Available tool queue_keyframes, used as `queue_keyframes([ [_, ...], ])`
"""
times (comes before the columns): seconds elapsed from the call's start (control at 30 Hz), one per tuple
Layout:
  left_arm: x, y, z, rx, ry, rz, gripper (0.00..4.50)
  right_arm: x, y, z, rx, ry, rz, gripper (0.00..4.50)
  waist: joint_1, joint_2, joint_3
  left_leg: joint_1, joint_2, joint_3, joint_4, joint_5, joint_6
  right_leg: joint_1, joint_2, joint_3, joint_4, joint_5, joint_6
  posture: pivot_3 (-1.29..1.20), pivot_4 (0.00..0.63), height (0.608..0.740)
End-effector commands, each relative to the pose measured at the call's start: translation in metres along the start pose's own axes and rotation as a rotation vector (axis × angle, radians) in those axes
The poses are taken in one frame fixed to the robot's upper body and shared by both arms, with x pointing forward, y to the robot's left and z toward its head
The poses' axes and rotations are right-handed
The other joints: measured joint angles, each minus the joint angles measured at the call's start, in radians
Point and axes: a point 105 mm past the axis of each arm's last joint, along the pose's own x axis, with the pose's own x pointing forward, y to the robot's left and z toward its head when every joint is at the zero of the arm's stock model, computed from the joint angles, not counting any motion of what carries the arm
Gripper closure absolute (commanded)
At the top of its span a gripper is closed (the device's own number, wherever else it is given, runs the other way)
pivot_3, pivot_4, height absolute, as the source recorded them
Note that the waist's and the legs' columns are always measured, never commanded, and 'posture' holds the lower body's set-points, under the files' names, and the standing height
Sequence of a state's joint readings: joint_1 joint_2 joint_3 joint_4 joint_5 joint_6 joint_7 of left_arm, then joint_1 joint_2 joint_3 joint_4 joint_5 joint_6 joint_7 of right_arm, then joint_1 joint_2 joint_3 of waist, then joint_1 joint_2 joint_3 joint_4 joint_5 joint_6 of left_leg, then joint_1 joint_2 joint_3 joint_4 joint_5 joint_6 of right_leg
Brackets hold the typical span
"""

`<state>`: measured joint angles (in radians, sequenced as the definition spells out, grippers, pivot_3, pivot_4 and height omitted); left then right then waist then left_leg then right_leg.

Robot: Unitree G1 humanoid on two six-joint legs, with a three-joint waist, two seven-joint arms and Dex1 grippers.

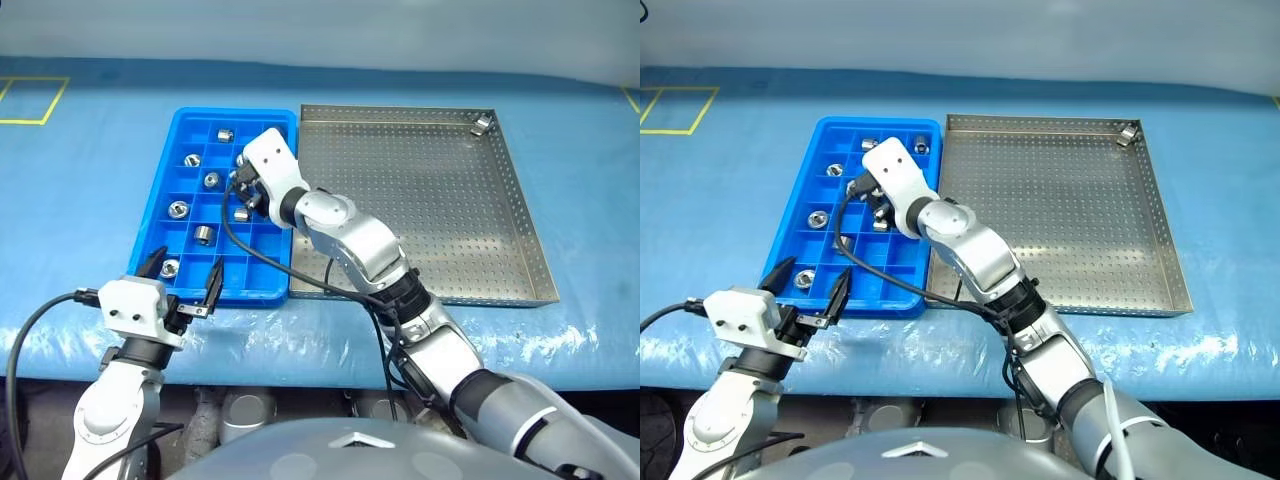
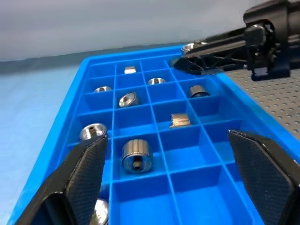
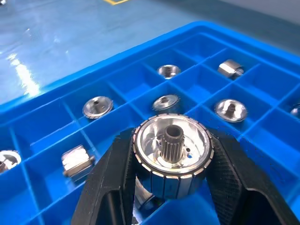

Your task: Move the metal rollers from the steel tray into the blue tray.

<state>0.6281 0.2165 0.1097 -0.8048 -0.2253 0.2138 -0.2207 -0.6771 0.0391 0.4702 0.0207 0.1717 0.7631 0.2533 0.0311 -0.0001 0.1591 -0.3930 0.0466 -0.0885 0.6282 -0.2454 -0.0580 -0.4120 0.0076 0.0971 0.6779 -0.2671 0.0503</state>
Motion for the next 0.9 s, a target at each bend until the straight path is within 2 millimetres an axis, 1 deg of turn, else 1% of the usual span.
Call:
queue_keyframes([
  [0.03, -0.001, -0.005, 0.018, 0.007, -0.079, -0.015, 0.0, -0.011, 0.008, 0.006, -0.05, -0.024, 0.06, 2.78, 0.005, 0.0, 0.0, 0.0, 0.0, 0.0, 0.0, 0.0, 0.0, 0.0, 0.0, 0.0, 0.0, 0.0, 0.0, 0.27, 0.15, 0.74],
  [0.3, 0.006, -0.013, 0.015, -0.008, -0.074, -0.076, 0.0, -0.039, 0.009, -0.036, -0.087, 0.153, 0.154, 2.78, 0.007, 0.0, 0.0, 0.0, 0.0, 0.0, 0.0, 0.0, 0.0, 0.0, 0.0, 0.0, 0.0, 0.0, 0.0, 0.23, 0.15, 0.74],
  [0.37, 0.008, -0.014, 0.015, -0.011, -0.074, -0.091, 0.0, -0.043, 0.009, -0.043, -0.086, 0.182, 0.161, 2.78, 0.006, -0.001, -0.001, 0.001, 0.0, 0.0, 0.0, 0.0, 0.0, 0.0, 0.0, 0.0, 0.0, 0.0, 0.0, 0.22, 0.15, 0.74],
  [0.47, 0.01, -0.016, 0.014, -0.01, -0.071, -0.111, 0.0, -0.046, 0.008, -0.047, -0.076, 0.198, 0.161, 2.78, 0.004, -0.001, -0.001, 0.001, 0.0, 0.0, 0.0, 0.0, 0.0, 0.001, 0.0, 0.0, 0.0, 0.0, 0.0, 0.21, 0.15, 0.74],
  [0.53, 0.011, -0.018, 0.014, -0.011, -0.071, -0.125, 0.0, -0.046, 0.009, -0.048, -0.067, 0.2, 0.16, 2.07, 0.002, -0.001, -0.001, 0.001, 0.0, 0.0, 0.0, 0.0, 0.0, 0.001, 0.0, 0.0, 0.0, 0.0, 0.0, 0.2, 0.15, 0.74],
  [0.57, 0.012, -0.018, 0.014, -0.01, -0.072, -0.129, 0.0, -0.045, 0.009, -0.048, -0.061, 0.198, 0.16, 1.84, 0.001, -0.001, -0.001, 0.001, 0.0, 0.0, 0.0, 0.0, 0.0, 0.001, 0.0, 0.0, 0.0, -0.001, 0.001, 0.2, 0.15, 0.74],
  [0.67, 0.014, -0.019, 0.015, -0.01, -0.077, -0.137, 0.0, -0.043, 0.011, -0.049, -0.038, 0.194, 0.156, 0.88, -0.003, -0.001, -0.001, 0.001, 0.0, 0.0, 0.0, 0.0, 0.0, 0.001, 0.0, 0.0, 0.0, -0.002, 0.004, 0.2, 0.15, 0.74],
  [0.7, 0.014, -0.019, 0.015, -0.01, -0.079, -0.14, 0.0, -0.042, 0.012, -0.049, -0.033, 0.192, 0.157, 0.47, -0.003, -0.001, -0.001, 0.001, 0.0, 0.0, 0.001, 0.0, 0.0, 0.002, 0.0, 0.0, 0.0, -0.002, 0.004, 0.2, 0.15, 0.74],
  [0.77, 0.014, -0.019, 0.015, -0.01, -0.08, -0.142, 0.0, -0.041, 0.013, -0.049, -0.023, 0.188, 0.157, 0.01, -0.003, -0.002, -0.001, 0.002, 0.0, 0.0, 0.001, 0.0, 0.0, 0.002, 0.0, 0.0, 0.0, -0.002, 0.004, 0.2, 0.15, 0.74],
  [0.9, 0.013, -0.02, 0.016, -0.011, -0.079, -0.15, 0.0, -0.04, 0.014, -0.047, -0.026, 0.176, 0.158, 0.01, -0.003, -0.002, -0.001, 0.002, 0.0, 0.0, 0.001, 0.0, 0.0, 0.002, 0.0, 0.0, 0.0, -0.002, 0.004, 0.2, 0.15, 0.74],
])
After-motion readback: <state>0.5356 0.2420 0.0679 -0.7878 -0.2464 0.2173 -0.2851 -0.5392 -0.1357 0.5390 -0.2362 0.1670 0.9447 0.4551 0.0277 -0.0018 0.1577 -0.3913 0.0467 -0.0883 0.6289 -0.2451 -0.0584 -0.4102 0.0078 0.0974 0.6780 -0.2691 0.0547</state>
